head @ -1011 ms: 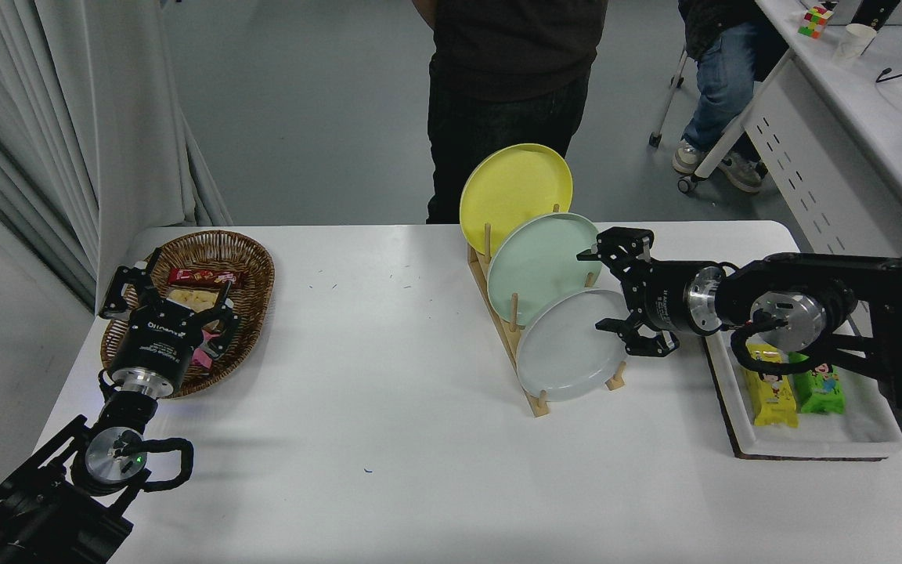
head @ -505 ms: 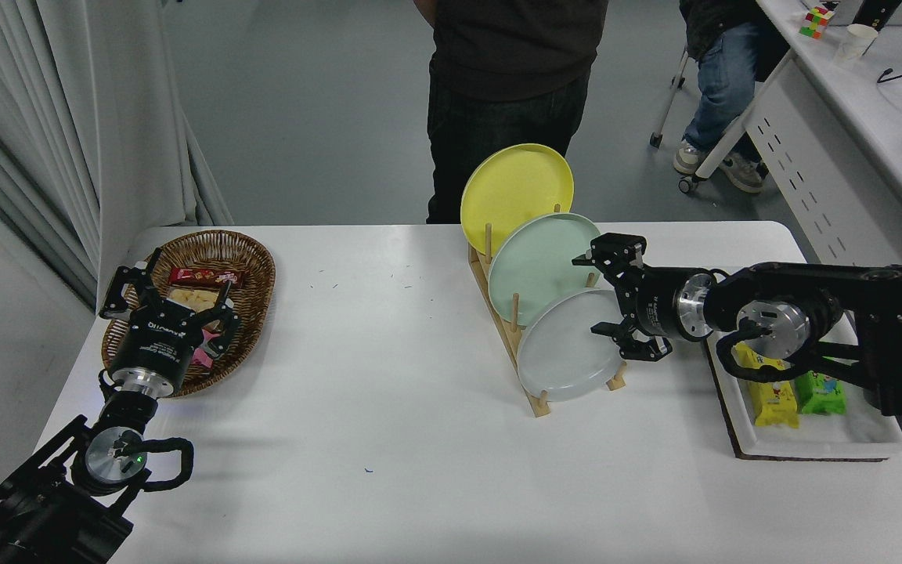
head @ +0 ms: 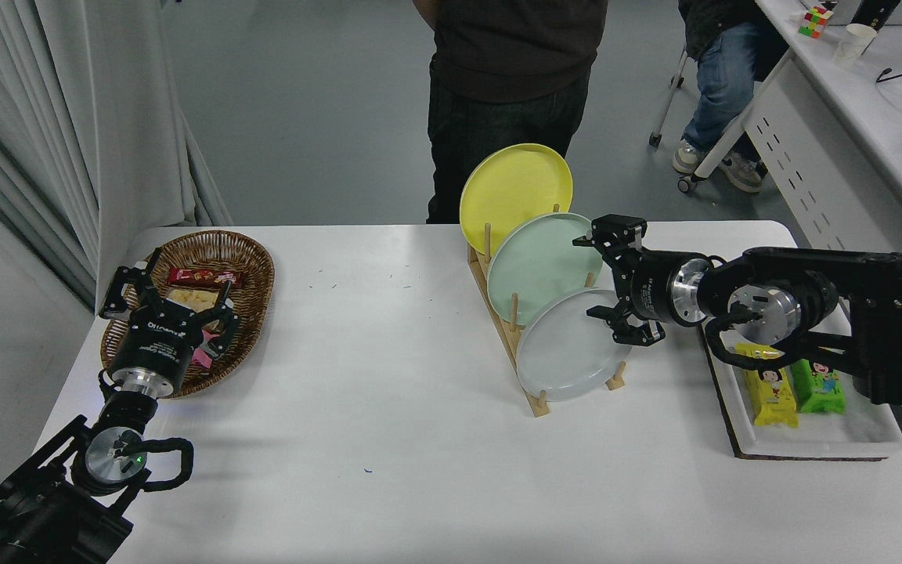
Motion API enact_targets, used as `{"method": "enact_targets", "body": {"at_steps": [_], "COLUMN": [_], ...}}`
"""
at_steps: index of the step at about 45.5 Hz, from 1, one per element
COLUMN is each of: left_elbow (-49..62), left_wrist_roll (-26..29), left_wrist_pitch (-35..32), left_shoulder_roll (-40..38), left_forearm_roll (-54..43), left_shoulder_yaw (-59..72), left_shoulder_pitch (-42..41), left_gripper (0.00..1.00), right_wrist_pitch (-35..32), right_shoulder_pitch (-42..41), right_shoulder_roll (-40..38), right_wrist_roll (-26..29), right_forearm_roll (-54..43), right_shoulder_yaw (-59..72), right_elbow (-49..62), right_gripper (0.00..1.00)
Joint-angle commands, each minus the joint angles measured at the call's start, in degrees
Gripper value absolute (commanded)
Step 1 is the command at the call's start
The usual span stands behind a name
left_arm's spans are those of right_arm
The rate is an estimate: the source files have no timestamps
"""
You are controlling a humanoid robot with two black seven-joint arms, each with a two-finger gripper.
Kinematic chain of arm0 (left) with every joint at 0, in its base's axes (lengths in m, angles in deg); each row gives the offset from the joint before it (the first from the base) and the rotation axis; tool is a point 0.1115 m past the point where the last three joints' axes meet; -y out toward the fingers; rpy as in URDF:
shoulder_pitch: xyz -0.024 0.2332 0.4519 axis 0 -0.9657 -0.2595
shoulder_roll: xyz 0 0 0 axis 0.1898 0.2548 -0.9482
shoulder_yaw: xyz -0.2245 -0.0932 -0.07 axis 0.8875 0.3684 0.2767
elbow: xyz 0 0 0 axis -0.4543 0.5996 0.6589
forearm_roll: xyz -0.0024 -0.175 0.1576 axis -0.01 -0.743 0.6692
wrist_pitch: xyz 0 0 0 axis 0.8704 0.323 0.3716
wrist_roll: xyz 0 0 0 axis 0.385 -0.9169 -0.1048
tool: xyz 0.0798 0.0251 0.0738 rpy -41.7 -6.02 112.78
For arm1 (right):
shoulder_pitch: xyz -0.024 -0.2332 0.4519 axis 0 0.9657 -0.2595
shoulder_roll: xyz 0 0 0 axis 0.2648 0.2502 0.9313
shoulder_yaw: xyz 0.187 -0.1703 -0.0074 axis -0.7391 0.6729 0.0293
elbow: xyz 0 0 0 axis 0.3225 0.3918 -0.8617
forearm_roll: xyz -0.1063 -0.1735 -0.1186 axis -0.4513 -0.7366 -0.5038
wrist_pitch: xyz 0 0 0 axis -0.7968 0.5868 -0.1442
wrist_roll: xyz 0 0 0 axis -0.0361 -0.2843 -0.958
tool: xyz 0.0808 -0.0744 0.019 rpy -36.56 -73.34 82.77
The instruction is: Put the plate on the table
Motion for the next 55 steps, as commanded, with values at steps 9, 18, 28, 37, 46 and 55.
{"method": "enact_targets", "body": {"at_steps": [9, 18, 28, 37, 46, 55], "left_elbow": [0.00, 0.00, 0.00, 0.00, 0.00, 0.00], "left_wrist_roll": [0.00, 0.00, 0.00, 0.00, 0.00, 0.00], "left_wrist_pitch": [0.00, 0.00, 0.00, 0.00, 0.00, 0.00], "left_shoulder_roll": [-0.08, -0.08, 0.01, 0.01, 0.01, 0.01], "left_forearm_roll": [0.01, 0.01, 0.01, 0.01, 0.01, 0.01], "left_shoulder_yaw": [0.00, 0.00, 0.00, 0.00, 0.00, 0.00], "left_shoulder_pitch": [0.00, 0.00, 0.00, 0.00, 0.00, 0.00], "left_gripper": [0.98, 0.98, 0.98, 0.98, 0.98, 0.98], "right_wrist_pitch": [0.12, 0.12, 0.39, 0.47, 0.56, 2.14], "right_shoulder_pitch": [-0.20, -0.37, -0.11, -0.02, 0.07, 0.24], "right_shoulder_roll": [0.00, 0.08, 0.87, 0.96, 0.96, 1.05], "right_wrist_roll": [2.04, 2.04, 1.96, 1.95, 1.87, 1.87], "right_forearm_roll": [2.29, 2.11, 1.85, 1.85, 2.11, 2.55], "right_shoulder_yaw": [0.41, 0.41, 0.41, 0.32, 0.32, 0.06], "right_elbow": [-0.51, -0.51, -0.16, -0.16, -0.16, -0.24], "right_gripper": [0.98, 0.90, 0.77, 0.72, 0.82, 0.83]}}
